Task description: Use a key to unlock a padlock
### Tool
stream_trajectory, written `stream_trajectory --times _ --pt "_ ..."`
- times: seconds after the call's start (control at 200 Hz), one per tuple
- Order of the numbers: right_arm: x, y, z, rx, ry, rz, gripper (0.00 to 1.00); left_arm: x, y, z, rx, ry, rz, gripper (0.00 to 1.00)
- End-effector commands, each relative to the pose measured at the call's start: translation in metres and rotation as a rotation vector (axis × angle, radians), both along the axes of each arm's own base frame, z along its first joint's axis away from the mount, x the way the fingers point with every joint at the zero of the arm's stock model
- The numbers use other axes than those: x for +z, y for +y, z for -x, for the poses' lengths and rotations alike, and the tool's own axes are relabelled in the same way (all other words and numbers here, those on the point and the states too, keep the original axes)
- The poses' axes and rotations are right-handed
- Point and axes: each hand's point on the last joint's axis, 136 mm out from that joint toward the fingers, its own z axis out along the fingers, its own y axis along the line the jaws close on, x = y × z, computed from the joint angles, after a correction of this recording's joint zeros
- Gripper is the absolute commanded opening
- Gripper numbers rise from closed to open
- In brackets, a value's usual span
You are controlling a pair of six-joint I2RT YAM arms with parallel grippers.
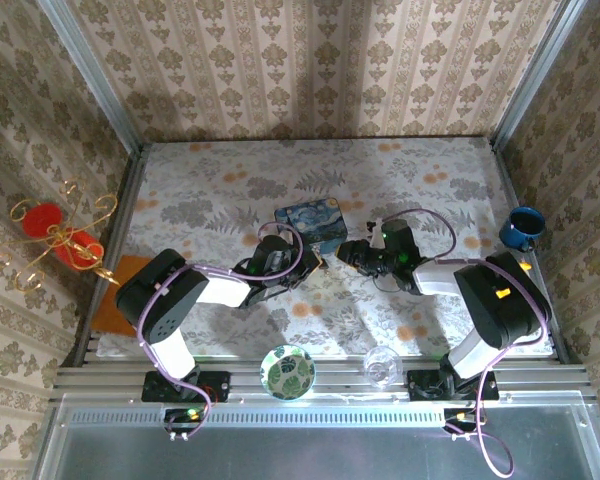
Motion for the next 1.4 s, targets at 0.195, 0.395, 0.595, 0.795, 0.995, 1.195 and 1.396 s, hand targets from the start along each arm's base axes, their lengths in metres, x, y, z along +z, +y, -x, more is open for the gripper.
stream_trajectory --times 0.195,0.395,0.595,0.795,0.995,1.195,1.396 --pt "-0.007 0.015 -0.002 0.053 -0.018 0.089 0.39 -0.014 0.003 0.008 0.009 0.093 -0.005 0.09" --pt "-0.011 0.023 -0.011 0.066 -0.015 0.082 0.39 -0.017 0.003 0.009 0.012 0.105 -0.001 0.09" --pt "-0.014 0.035 -0.022 0.066 -0.001 0.019 0.47 -0.012 0.002 0.009 -0.001 0.090 -0.007 0.09" --pt "-0.017 0.045 -0.028 0.061 0.010 -0.072 0.48 -0.013 0.004 0.010 0.001 0.088 -0.013 0.19" --pt "-0.016 0.049 -0.029 0.067 0.004 -0.112 0.46 -0.013 0.005 0.011 0.002 0.088 -0.016 0.26" --pt "-0.017 0.049 -0.026 0.076 0.006 -0.099 0.45 -0.014 0.004 0.011 0.001 0.088 -0.018 0.26" --pt "-0.025 0.044 -0.019 0.078 0.021 -0.035 0.45 0.000 0.007 0.008 0.000 0.030 -0.012 0.51"
